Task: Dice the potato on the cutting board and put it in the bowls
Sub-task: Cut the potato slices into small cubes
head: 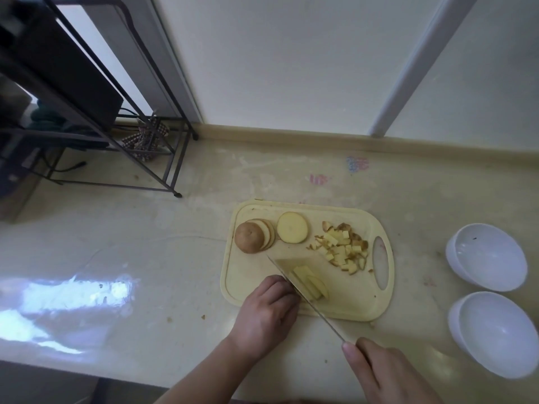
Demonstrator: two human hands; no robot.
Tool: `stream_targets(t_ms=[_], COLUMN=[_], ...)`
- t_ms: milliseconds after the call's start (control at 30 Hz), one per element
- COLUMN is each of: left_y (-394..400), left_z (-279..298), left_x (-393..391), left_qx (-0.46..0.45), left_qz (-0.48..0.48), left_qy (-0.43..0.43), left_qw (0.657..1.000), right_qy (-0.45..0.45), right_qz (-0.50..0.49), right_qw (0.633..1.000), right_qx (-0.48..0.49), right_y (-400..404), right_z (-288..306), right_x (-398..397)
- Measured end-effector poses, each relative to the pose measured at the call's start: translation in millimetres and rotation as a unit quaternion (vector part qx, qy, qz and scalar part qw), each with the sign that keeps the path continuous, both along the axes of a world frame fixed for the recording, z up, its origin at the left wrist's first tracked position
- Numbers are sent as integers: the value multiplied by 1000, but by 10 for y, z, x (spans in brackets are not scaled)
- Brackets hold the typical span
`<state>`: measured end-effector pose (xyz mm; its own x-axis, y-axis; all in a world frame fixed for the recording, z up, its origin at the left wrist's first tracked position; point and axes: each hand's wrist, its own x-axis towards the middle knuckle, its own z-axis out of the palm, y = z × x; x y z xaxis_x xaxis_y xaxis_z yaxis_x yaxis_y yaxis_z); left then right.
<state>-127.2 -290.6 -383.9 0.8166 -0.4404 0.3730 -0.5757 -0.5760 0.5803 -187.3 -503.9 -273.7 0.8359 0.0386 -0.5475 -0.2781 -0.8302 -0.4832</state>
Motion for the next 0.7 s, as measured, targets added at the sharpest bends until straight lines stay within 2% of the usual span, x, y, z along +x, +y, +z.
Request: stream_targets(t_ms=[133, 167, 233, 300, 367, 433, 500, 533, 600, 700], left_y=[-4, -1, 4, 6, -2, -1, -1, 1, 6, 15], left_z=[-4, -11, -24, -34, -34, -32, -31, -26, -20, -43], left_x=[5, 7, 9, 6, -4, 0, 7, 8, 5, -7], left_qx=[1, 0, -4, -13, -16, -18, -20, -18, -14, -9], left_qz=[0, -2, 0, 2, -1, -4, -5, -6, -9, -4], left_qy=[1, 1, 3, 6, 7, 2, -6, -9, -10, -3], left_qw=[1000, 1000, 1000, 1000, 1000, 1000, 1000, 1000, 1000, 1000], right_qy=[-31, -80, -131, -167, -207, -120, -124, -113, -135, -106], right_qz=[27, 32, -24, -34, -61, -54, -8, 0, -23, -95], right_qw=[998, 995, 987, 983, 976, 991, 991, 993, 991, 989], right_qx=[-50, -59, -84, -74, -12, -3, -54, -45, -14, 25], right_y=[-33, -60, -18, 11, 0, 29, -2, 10, 5, -24], right_z=[-37, -65, -79, -240, -397, -396, -347, -283, -308, -353], right_x=[-82, -153, -213, -286, -253, -221, -135, -82, -53, -105])
